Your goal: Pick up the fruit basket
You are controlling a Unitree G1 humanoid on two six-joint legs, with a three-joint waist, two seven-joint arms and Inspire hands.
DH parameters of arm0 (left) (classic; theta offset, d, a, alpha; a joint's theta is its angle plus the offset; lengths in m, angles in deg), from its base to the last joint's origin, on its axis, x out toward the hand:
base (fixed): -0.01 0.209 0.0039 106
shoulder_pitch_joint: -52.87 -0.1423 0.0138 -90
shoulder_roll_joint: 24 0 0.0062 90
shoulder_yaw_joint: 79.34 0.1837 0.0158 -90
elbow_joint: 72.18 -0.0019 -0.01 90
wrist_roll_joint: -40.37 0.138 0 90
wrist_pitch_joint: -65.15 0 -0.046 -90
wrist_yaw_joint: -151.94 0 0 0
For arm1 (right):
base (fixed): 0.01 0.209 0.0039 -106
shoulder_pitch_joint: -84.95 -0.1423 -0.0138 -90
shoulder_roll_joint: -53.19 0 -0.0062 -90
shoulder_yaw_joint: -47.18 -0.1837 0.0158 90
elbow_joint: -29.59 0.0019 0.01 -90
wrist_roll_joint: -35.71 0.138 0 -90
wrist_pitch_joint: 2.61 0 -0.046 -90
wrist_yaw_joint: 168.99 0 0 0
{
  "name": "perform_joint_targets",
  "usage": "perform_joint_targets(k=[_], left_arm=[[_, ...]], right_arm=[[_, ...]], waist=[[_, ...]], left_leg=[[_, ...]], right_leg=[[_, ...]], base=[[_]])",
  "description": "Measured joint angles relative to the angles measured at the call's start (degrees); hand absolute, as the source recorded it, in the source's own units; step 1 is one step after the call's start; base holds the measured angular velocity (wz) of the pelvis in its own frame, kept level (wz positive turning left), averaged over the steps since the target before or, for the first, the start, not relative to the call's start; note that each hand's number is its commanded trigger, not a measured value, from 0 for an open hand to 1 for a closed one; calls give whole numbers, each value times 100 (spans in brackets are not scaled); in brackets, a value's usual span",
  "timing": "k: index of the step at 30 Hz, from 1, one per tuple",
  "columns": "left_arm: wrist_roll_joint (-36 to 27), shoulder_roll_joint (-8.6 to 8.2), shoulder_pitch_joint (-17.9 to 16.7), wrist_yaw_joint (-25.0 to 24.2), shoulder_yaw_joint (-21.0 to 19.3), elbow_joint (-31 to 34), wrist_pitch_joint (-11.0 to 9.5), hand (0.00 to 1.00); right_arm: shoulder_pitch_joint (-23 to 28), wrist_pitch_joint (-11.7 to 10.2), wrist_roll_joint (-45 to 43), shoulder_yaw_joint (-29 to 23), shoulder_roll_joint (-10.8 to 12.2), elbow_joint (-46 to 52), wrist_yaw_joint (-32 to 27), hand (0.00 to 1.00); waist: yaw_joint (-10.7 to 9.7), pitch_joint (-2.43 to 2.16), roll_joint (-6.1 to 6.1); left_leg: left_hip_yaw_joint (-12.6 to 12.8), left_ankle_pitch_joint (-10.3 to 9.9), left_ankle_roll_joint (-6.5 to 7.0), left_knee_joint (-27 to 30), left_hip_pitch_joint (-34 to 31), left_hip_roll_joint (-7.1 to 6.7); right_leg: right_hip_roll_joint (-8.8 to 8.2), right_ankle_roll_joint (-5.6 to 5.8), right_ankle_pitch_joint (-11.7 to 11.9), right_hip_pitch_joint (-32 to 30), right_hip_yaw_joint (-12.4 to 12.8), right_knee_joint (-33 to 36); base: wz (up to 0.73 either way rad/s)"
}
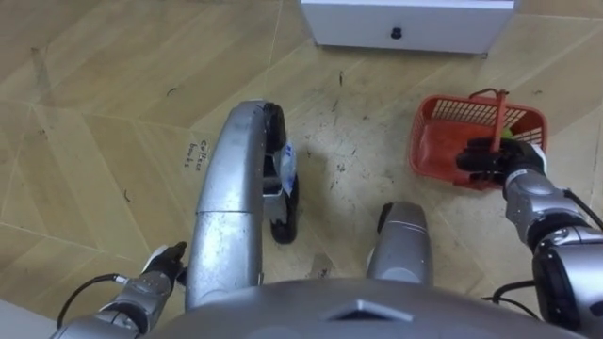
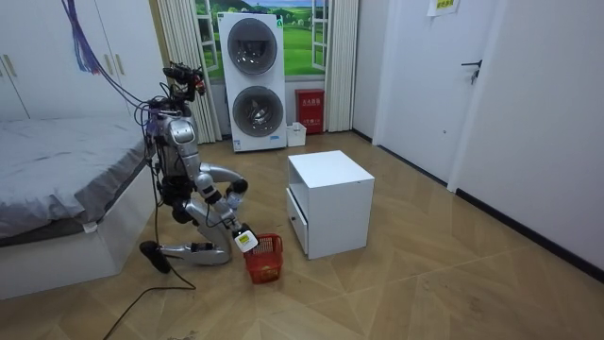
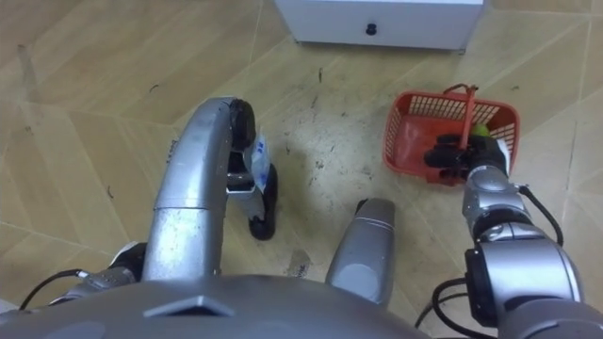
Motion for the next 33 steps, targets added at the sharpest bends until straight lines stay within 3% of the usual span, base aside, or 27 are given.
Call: perform_joint_targets(k=[8, 13, 17, 21, 27, 31, 33], left_arm=[[1, 11, 19, 3, -30, 5, -27, 0], [8, 28, -11, 2, -28, 12, -54, 0], [35, 132, 149, -4, -29, 4, -71, 0], [57, 148, 329, 6, -28, -22, -57, 0], [63, 150, 824, 243, -109, 8, -72, 0], [112, 152, 946, 452, -474, 16, -69, 0], [109, 160, 909, 498, -495, 20, -51, 0]], right_arm=[[7, 5, 124, 210, 0, -7, 89, 100], [10, 8, 33, 394, 46, 72, 76, 100], [10, 20, -215, 432, 187, 359, 66, 100], [8, 23, -378, 433, 241, 800, 26, 100], [39, 123, -822, 621, 412, 1586, -35, 100], [76, 124, -1135, 1010, 427, 2015, -36, 100], [129, 127, -1141, 1260, 434, 2125, -54, 100]], waist=[[-14, 32, -74], [-31, 35, -92], [-59, 33, -301], [-93, 30, -316], [-300, 4, -250], [-350, -14, -219], [-360, -20, -191]], left_leg=[[-44, 5, -7, 32, 7, -74], [-196, -23, 45, 217, 2, -133], [-257, -52, 100, 302, 21, -221], [-404, -194, 152, 465, 83, -227], [-399, -368, 350, 536, 366, -215], [-413, -371, 411, 533, 616, -140], [-441, -224, 655, 564, 752, -26]], right_leg=[[34, 12, -4, 61, 43, -7], [161, 16, -6, 229, 12, -17], [145, 18, -7, 347, -6, -12], [220, 18, -7, 503, -14, -34], [340, -14, -26, 873, -17, -348], [532, 25, -149, 1088, 168, -804], [707, 60, -205, 1286, 221, -1171]], base=[[0], [-6], [0], [-12], [-2], [-27], [-43]])
